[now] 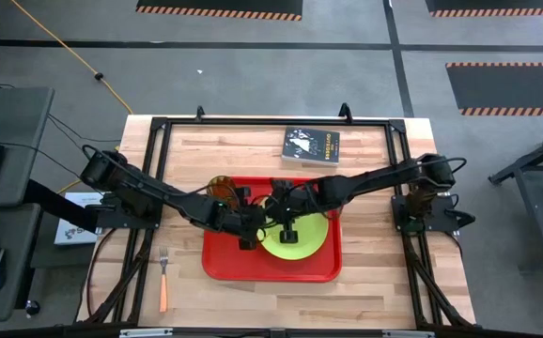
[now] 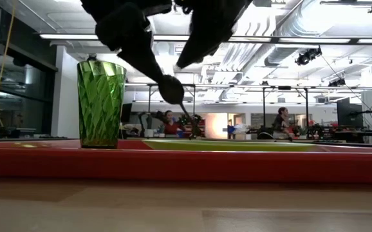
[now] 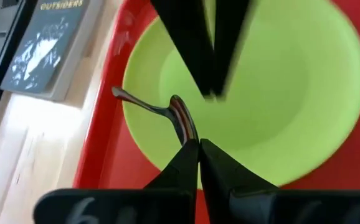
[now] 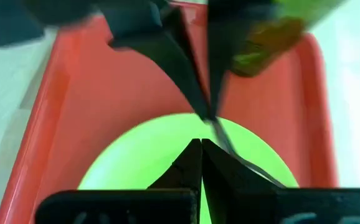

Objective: Pick and place plate/cup/fork/spoon on tray
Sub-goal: Put the black spoon on the red tray to the bottom of the green cup

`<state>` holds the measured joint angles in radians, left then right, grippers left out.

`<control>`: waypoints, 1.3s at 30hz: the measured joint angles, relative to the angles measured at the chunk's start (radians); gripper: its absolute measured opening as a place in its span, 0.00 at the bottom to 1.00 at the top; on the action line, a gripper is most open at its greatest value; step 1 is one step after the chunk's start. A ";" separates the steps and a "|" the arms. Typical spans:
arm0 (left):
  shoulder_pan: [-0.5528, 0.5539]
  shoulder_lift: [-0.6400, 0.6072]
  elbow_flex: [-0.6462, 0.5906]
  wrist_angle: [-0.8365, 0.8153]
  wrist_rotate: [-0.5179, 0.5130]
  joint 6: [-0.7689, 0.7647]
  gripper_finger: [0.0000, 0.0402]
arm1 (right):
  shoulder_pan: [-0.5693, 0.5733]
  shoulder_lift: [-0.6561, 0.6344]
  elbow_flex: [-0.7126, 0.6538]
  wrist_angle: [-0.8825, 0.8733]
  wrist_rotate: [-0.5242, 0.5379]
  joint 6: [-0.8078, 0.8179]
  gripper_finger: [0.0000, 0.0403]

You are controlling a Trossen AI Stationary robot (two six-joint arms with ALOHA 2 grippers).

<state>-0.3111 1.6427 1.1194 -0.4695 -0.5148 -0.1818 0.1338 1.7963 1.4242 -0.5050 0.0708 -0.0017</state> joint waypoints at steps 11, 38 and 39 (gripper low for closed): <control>-0.002 -0.197 -0.001 -0.041 0.051 0.008 0.00 | -0.067 -0.185 0.000 -0.232 0.056 0.128 0.13; -0.121 -0.400 0.251 -0.473 0.363 0.668 0.00 | -0.109 -0.369 0.001 -0.445 -0.187 0.320 0.49; -0.136 -0.400 0.251 -0.487 0.369 0.733 0.00 | -0.117 -0.366 0.001 -0.401 -0.217 0.337 0.49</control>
<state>-0.4471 1.2427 1.3701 -0.9567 -0.1462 0.5515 0.0172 1.4304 1.4254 -0.9059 -0.1461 0.3350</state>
